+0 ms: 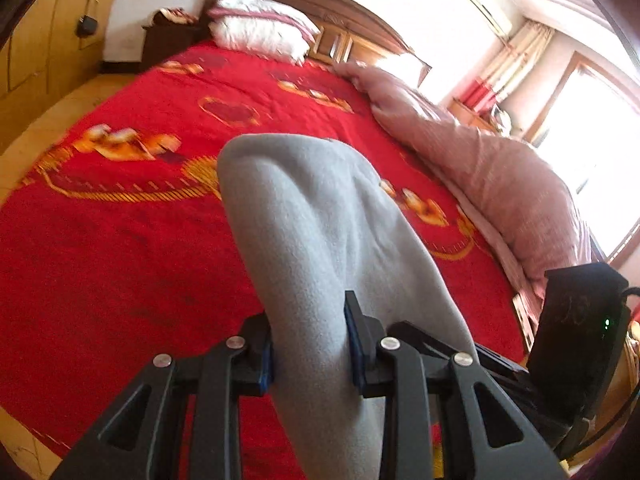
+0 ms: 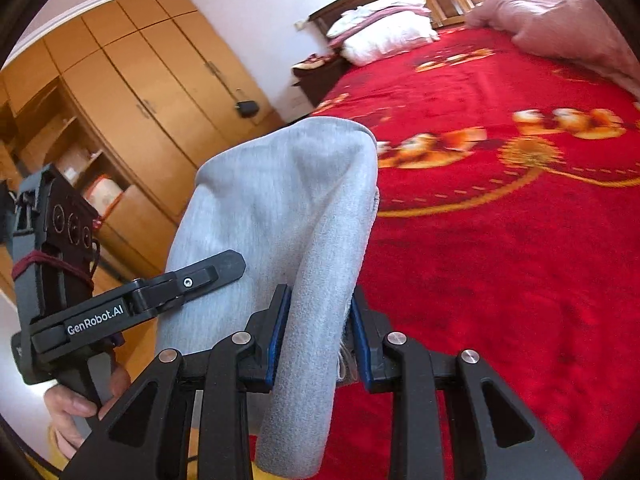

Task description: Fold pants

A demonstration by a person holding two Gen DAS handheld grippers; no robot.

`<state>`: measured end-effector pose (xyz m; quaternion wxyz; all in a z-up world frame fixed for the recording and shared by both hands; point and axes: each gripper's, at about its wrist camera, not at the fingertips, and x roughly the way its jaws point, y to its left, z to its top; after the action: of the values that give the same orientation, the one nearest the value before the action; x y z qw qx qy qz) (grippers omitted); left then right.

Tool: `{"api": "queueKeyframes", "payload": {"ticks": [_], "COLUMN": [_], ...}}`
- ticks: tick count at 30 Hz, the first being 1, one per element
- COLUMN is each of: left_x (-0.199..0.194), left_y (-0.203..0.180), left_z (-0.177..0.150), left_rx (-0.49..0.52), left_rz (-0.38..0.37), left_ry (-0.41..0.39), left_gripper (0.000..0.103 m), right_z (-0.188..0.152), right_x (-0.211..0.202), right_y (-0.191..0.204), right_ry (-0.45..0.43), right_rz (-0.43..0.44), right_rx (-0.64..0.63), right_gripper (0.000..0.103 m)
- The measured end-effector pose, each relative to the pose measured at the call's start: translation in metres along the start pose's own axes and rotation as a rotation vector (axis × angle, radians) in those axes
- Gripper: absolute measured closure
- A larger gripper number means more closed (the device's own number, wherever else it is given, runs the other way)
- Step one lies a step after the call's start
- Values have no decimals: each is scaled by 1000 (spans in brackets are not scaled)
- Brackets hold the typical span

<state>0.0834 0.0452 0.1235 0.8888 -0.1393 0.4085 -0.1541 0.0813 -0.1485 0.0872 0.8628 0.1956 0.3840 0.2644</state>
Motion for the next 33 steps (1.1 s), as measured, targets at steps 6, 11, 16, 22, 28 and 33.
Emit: {"api": "queueKeyframes", "payload": {"ticks": [6, 11, 16, 22, 28, 33], "left_x": [-6, 14, 54, 75, 35, 18], "left_y": [59, 100, 147, 168, 154, 138], "left_z": [31, 45, 47, 35, 23, -1], "left_rx": [11, 11, -51, -92, -97, -55], "left_rz": [24, 40, 16, 53, 142, 233], "left_ry": [-58, -48, 14, 68, 23, 17], "left_gripper": [73, 73, 73, 59, 59, 59], "right_z": [17, 26, 27, 20, 14, 2], "right_x": [63, 108, 142, 140, 107, 107], "right_y": [18, 27, 18, 17, 22, 16], "right_ry": [40, 69, 131, 151, 110, 126], "right_rz": [54, 22, -40, -83, -134, -194], "right_rx": [25, 4, -7, -84, -132, -170], "right_gripper": [73, 73, 73, 72, 72, 72]}}
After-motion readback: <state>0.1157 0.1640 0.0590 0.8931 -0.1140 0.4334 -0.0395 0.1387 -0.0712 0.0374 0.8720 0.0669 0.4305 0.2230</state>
